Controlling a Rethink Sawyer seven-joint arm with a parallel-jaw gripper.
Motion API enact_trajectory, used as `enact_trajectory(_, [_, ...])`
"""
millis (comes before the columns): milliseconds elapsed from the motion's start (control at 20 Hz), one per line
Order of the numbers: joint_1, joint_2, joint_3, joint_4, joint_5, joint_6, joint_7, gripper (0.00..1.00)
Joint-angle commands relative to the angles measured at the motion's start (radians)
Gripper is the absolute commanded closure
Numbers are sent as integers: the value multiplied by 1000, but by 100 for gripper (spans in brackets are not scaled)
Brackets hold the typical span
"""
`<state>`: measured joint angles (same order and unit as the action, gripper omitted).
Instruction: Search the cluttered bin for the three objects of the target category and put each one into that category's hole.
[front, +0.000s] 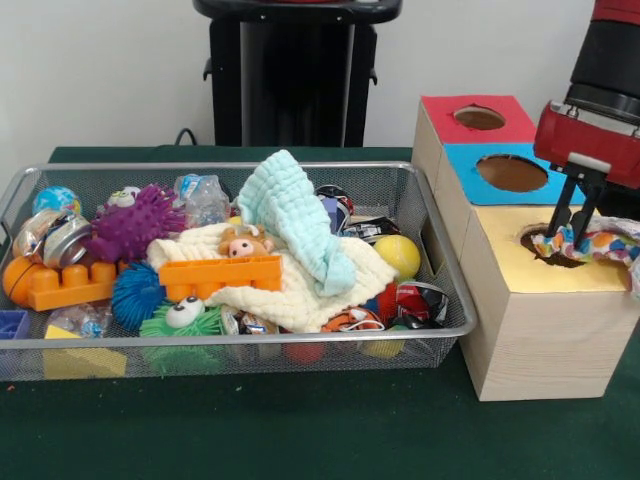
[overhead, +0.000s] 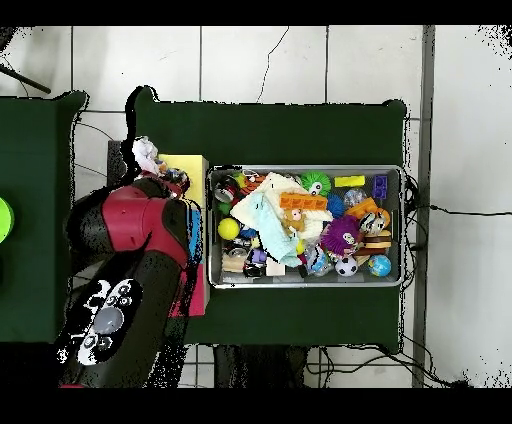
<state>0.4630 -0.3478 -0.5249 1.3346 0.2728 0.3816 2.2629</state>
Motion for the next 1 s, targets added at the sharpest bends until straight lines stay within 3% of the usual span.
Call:
enact_trajectory(50, [6, 86, 63, 86, 67, -39, 279, 100])
enact_trajectory(300, [-5, 107, 95, 125, 106, -168, 300, 100])
enact_trajectory(1000, [-33, 115, 130, 188, 109, -254, 212, 100])
